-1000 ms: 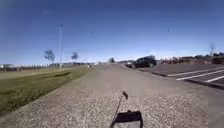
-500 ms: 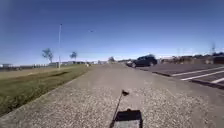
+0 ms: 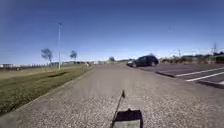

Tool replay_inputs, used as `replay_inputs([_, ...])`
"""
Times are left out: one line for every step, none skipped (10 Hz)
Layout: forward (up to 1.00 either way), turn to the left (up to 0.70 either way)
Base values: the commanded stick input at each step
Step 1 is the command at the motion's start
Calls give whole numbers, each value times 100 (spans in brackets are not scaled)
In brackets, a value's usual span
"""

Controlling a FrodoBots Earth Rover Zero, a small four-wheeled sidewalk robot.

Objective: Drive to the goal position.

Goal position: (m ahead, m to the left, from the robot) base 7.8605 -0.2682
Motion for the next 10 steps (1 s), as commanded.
replay_inputs([70,0])
replay_inputs([70,0])
replay_inputs([70,0])
replay_inputs([70,0])
replay_inputs([70,0])
replay_inputs([70,0])
replay_inputs([70,0])
replay_inputs([70,0])
replay_inputs([70,0])
replay_inputs([70,0])
